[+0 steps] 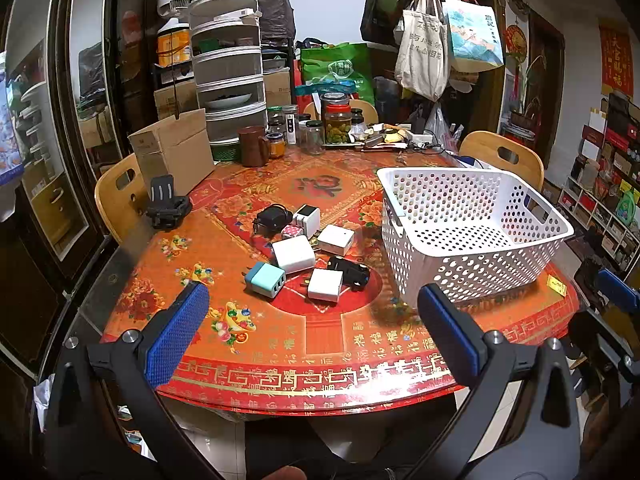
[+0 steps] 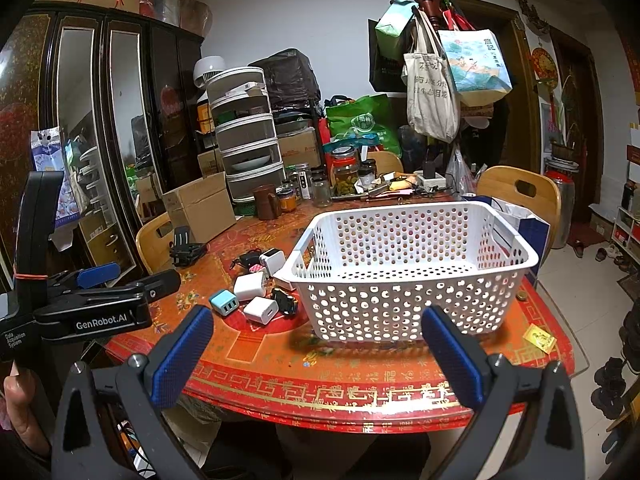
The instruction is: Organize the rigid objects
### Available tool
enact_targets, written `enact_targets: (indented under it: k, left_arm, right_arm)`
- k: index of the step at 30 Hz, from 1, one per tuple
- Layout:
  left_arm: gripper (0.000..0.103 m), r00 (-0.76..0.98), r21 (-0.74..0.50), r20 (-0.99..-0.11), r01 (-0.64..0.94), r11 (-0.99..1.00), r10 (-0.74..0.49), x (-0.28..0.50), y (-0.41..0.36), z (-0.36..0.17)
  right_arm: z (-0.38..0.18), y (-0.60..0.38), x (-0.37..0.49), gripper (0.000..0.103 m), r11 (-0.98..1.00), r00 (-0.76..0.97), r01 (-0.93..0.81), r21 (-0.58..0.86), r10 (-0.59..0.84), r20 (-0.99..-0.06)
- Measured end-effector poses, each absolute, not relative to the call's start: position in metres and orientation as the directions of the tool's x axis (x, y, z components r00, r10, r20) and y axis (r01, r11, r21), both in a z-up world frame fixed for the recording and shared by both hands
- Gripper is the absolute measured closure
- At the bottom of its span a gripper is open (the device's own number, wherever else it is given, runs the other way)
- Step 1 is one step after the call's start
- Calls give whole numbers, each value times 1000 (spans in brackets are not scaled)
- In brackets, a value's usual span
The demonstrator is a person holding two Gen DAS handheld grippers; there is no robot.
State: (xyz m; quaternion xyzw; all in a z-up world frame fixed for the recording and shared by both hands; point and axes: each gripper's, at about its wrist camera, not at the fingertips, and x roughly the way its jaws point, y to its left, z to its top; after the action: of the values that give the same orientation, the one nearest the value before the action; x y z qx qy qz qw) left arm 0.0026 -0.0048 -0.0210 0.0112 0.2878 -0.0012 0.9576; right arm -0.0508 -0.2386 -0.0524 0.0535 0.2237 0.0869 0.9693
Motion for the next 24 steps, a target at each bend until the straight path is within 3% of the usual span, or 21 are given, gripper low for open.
enact_targets:
  k: [16, 20, 24]
  left_arm:
    - [0, 832, 15, -554, 20, 1000, -8, 4, -5, -23]
    - [0, 852, 39, -523, 8, 999, 14, 15, 0, -34]
    - [0, 846, 12, -529, -74, 997, 69, 51, 33, -54]
  right_arm:
    - [-56, -237, -49, 0, 980, 884, -143, 139, 190, -427]
    - [-58, -256, -44, 0, 995, 909, -55, 88, 86, -409]
    - [-70, -318, -8, 0, 985, 875, 137, 102, -72, -478]
